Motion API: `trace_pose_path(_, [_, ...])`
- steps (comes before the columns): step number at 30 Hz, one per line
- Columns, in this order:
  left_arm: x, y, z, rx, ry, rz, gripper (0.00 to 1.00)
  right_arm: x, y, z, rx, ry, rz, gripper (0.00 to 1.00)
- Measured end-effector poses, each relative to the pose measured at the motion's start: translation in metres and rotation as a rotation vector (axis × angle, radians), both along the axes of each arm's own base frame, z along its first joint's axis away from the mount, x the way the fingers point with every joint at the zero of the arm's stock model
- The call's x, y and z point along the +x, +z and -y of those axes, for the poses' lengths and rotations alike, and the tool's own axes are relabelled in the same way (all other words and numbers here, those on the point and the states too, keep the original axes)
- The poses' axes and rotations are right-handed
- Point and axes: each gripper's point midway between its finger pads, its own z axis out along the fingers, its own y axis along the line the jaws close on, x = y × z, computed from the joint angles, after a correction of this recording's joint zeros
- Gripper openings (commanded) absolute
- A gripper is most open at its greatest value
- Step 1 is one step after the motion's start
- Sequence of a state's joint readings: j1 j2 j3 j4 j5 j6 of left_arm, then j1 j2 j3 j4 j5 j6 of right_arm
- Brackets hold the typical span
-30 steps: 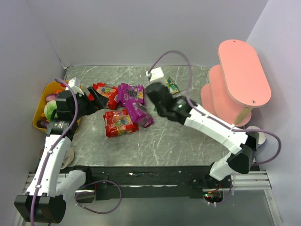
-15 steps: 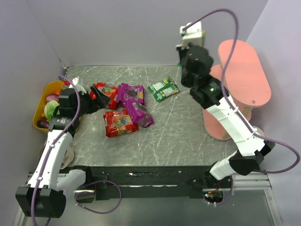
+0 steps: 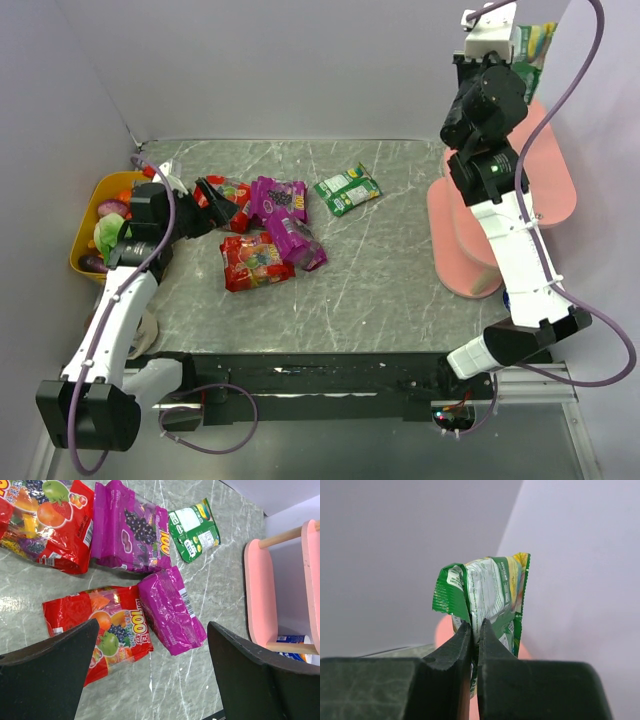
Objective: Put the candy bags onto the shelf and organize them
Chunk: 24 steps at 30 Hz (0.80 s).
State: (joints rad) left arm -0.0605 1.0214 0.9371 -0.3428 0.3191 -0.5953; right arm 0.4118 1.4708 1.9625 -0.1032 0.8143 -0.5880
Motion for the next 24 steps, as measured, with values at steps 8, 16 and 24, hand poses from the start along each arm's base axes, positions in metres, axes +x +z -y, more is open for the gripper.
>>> trace_pose_path(8, [0.006, -0.006, 0.002, -0.004, -0.012, -0.025, 0.96, 0.026, -0.026, 0.042, -0.104, -0.119, -0.103, 0.06])
trace_pose_path(16, [0.013, -0.007, 0.005, -0.003, -0.025, -0.038, 0.96, 0.061, -0.086, 0.061, -0.185, -0.156, -0.27, 0.06])
trace_pose_path(24, [0.018, -0.015, 0.007, -0.007, -0.038, -0.069, 0.96, 0.079, -0.114, 0.083, -0.182, -0.177, -0.334, 0.07])
